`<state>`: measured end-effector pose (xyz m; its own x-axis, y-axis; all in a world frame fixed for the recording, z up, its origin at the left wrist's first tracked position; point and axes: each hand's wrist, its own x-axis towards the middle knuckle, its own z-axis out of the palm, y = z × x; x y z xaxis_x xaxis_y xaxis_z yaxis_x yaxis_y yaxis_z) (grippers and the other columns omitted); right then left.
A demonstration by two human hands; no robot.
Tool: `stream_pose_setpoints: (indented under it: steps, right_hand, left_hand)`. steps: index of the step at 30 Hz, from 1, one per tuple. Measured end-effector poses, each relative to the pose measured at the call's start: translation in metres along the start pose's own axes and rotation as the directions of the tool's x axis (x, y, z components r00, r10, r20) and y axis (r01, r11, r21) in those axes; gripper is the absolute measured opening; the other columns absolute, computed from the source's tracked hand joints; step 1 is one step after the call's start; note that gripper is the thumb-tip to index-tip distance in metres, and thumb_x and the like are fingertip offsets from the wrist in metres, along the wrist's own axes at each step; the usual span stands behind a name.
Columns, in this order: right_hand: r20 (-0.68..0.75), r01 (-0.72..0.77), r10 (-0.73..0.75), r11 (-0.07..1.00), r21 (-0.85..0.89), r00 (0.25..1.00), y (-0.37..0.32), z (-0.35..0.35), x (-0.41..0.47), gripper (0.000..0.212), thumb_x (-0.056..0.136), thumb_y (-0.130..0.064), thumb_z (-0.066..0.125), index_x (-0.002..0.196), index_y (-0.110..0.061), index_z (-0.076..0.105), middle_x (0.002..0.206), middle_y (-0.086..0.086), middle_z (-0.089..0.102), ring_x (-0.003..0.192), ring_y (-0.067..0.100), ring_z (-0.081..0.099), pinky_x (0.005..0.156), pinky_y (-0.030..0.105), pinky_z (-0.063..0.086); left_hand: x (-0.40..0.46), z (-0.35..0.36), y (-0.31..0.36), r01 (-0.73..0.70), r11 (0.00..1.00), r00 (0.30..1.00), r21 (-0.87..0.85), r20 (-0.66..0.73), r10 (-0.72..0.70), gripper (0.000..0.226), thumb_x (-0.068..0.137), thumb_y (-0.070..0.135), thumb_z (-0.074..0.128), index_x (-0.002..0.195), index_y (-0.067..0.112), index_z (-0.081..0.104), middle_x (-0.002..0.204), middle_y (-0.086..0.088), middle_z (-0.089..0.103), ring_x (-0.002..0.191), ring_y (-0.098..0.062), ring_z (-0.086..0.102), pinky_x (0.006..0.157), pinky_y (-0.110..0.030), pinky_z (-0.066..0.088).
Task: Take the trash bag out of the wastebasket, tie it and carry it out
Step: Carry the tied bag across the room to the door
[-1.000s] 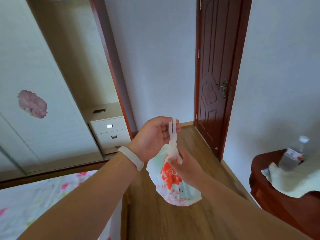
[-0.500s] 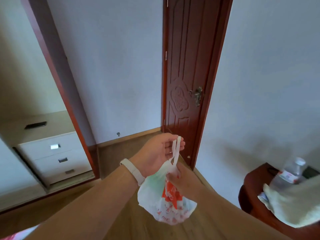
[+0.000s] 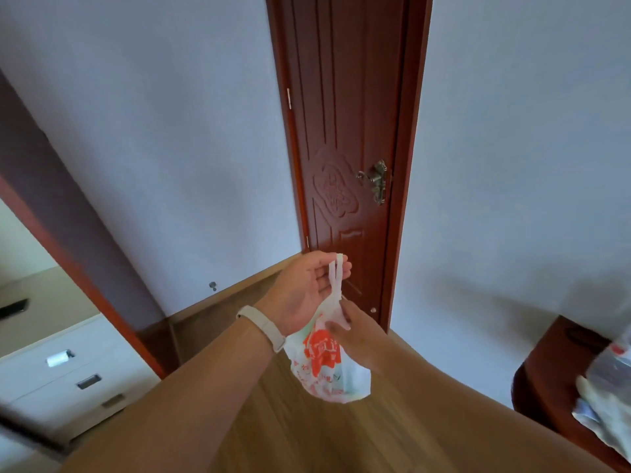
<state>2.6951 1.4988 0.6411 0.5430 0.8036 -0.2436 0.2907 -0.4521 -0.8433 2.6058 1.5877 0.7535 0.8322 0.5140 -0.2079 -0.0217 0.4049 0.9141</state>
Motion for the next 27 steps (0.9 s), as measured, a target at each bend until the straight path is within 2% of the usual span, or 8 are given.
stream_pose_setpoints:
  steps: [3,8,11,16,21,23,27]
  right_hand:
    - [0.004,0.009,-0.008,1.000,-0.017,1.000,0.016,0.000,0.050,0.043,0.088,-0.055,0.054,0.129,-0.044,0.046,0.115,-0.016,0.068,0.098,0.012,0.069,0.088,0.035,0.058]
    - [0.023,-0.025,0.024,0.999,0.044,0.999,0.025,-0.018,0.112,0.031,0.095,-0.042,0.054,0.124,-0.033,0.051,0.104,-0.014,0.065,0.092,0.009,0.065,0.076,0.022,0.050]
    - [0.011,-0.063,0.063,0.997,0.036,0.998,0.031,-0.035,0.149,0.026,0.097,-0.040,0.052,0.119,-0.026,0.055,0.103,-0.005,0.069,0.093,0.016,0.069,0.081,0.030,0.058]
    - [-0.032,-0.030,0.031,0.999,0.016,0.999,0.032,-0.070,0.205,0.019,0.097,-0.028,0.050,0.107,-0.018,0.063,0.098,0.003,0.073,0.089,0.016,0.070,0.082,0.032,0.057]
    - [-0.093,-0.048,0.052,0.998,0.040,0.994,0.040,-0.097,0.243,0.024,0.095,-0.033,0.053,0.117,-0.027,0.058,0.105,-0.007,0.071,0.093,0.009,0.067,0.090,0.032,0.054]
    - [-0.118,-0.038,0.044,0.998,0.055,0.992,0.038,-0.108,0.251,0.025,0.095,-0.033,0.053,0.119,-0.027,0.058,0.105,-0.008,0.070,0.093,0.009,0.066,0.087,0.029,0.053]
    - [-0.196,-0.073,0.083,0.995,0.062,0.977,0.046,-0.128,0.276,0.034,0.092,-0.039,0.052,0.123,-0.025,0.056,0.111,-0.006,0.067,0.099,0.014,0.064,0.090,0.040,0.054]
  left_hand:
    - [0.048,-0.013,0.001,0.029,0.999,1.000,0.025,0.005,-0.029,0.034,0.083,0.023,0.059,0.108,0.002,0.069,0.109,-0.015,0.070,0.113,-0.030,0.064,0.106,-0.045,0.044]
    - [0.126,-0.021,0.004,0.097,0.993,0.995,0.069,-0.007,-0.096,0.043,0.082,0.024,0.058,0.114,-0.003,0.066,0.109,-0.017,0.069,0.112,-0.032,0.063,0.107,-0.048,0.043]
    - [0.170,-0.018,0.008,0.155,0.984,0.988,0.088,0.011,-0.157,0.034,0.084,0.021,0.058,0.106,-0.001,0.070,0.106,-0.017,0.070,0.111,-0.032,0.063,0.107,-0.049,0.042]
    - [0.235,-0.004,0.016,0.164,0.969,0.983,0.185,0.052,-0.177,0.025,0.090,0.018,0.055,0.103,0.003,0.071,0.100,-0.012,0.072,0.105,-0.027,0.065,0.106,-0.047,0.044]
    - [0.284,0.006,0.026,0.187,0.970,0.975,0.158,0.094,-0.203,0.030,0.089,0.017,0.057,0.110,-0.001,0.068,0.106,-0.016,0.070,0.107,-0.029,0.065,0.105,-0.045,0.045]
    - [0.301,0.011,0.031,0.183,0.969,0.973,0.164,0.110,-0.203,0.033,0.089,0.017,0.056,0.113,-0.003,0.066,0.109,-0.018,0.068,0.109,-0.030,0.064,0.104,-0.042,0.046]
    - [0.340,0.020,0.032,0.195,0.965,0.961,0.177,0.162,-0.224,0.037,0.090,0.018,0.055,0.119,-0.004,0.063,0.113,-0.017,0.069,0.114,-0.029,0.063,0.103,-0.039,0.046]
